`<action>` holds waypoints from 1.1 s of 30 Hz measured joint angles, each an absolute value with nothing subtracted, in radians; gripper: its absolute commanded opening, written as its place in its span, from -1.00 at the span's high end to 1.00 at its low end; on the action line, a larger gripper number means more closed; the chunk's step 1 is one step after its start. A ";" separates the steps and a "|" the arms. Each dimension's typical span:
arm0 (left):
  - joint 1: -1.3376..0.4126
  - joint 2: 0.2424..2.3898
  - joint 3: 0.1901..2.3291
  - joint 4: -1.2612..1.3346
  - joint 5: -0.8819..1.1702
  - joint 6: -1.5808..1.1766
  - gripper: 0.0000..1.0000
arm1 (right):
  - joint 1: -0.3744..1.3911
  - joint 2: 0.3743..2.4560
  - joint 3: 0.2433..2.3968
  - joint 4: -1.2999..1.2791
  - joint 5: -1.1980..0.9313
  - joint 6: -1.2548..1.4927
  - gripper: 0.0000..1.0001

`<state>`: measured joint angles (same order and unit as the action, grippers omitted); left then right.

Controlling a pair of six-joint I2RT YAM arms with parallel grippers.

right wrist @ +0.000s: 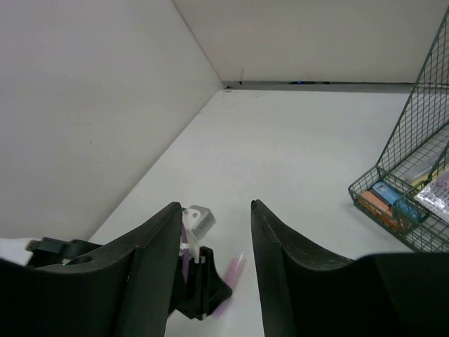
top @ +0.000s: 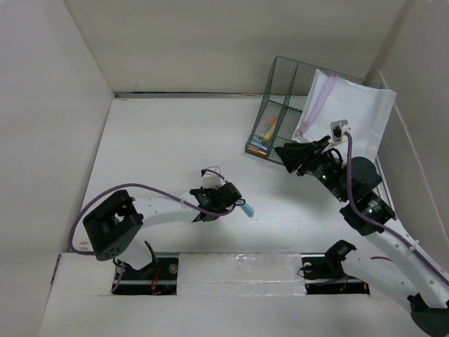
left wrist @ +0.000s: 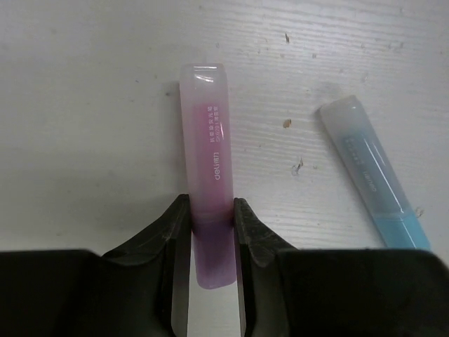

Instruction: Organize the desk

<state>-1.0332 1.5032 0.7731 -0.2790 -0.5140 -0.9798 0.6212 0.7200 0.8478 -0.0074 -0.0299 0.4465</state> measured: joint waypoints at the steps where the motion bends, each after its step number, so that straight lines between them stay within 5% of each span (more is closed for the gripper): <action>1: -1.033 1.481 0.775 -0.304 -0.534 -0.976 1.00 | 0.621 0.715 0.838 -0.005 -0.028 0.445 0.00; 5: -1.007 1.397 0.845 -0.271 -0.577 -0.894 1.00 | 0.621 0.701 0.790 0.003 -0.004 0.444 0.01; 12: -0.852 1.423 1.003 0.144 -0.423 -0.598 1.00 | 0.621 0.672 0.754 -0.015 0.018 0.437 0.01; 19: -0.756 1.796 1.457 0.334 -0.222 -0.327 1.00 | 0.621 0.608 0.752 -0.044 0.061 0.426 0.01; 27: -0.689 2.325 2.123 0.228 -0.013 -0.248 0.94 | 0.621 0.580 0.752 -0.101 0.072 0.419 0.01; 33: -0.655 2.458 2.259 0.189 0.030 -0.261 0.84 | 0.621 0.562 0.752 -0.130 0.071 0.418 0.00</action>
<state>-0.6548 2.4584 2.2585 0.1886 0.0299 -0.2611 0.6212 0.5617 0.7517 -0.1303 0.0708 0.4175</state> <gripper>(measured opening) 0.186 0.496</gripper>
